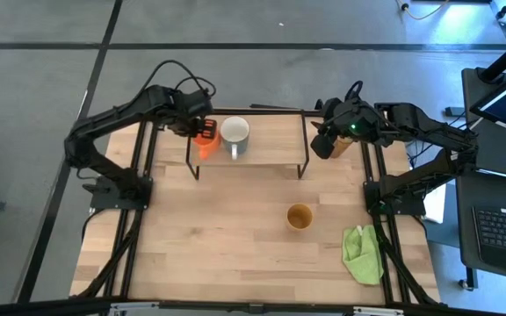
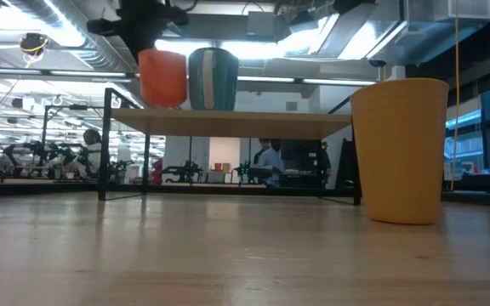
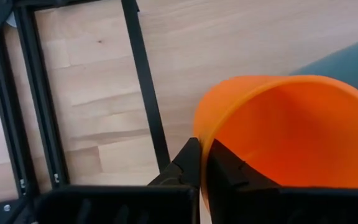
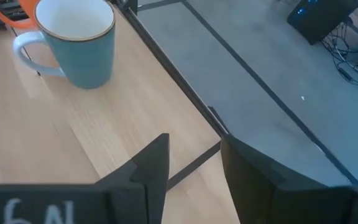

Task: Stack small to large cups/mugs on shelf
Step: Put the orange mug on the shelf

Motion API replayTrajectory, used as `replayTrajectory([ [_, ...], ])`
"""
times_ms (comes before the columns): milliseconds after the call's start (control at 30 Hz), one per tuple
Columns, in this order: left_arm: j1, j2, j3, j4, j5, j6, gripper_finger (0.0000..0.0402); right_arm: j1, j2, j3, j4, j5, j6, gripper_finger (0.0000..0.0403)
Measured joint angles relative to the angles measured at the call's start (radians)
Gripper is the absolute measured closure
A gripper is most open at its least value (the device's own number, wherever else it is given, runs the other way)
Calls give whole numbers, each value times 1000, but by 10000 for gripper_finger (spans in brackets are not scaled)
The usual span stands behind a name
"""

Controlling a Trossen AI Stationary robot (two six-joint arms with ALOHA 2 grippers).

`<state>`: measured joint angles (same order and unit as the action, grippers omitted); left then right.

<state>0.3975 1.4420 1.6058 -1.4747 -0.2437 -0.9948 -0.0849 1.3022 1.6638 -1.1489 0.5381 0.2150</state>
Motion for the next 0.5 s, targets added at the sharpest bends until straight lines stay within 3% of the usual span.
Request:
replayTrajectory([
  [500, 37, 21, 0, -50, 69, 13, 399, 0, 0, 0, -1, 1, 14, 256],
])
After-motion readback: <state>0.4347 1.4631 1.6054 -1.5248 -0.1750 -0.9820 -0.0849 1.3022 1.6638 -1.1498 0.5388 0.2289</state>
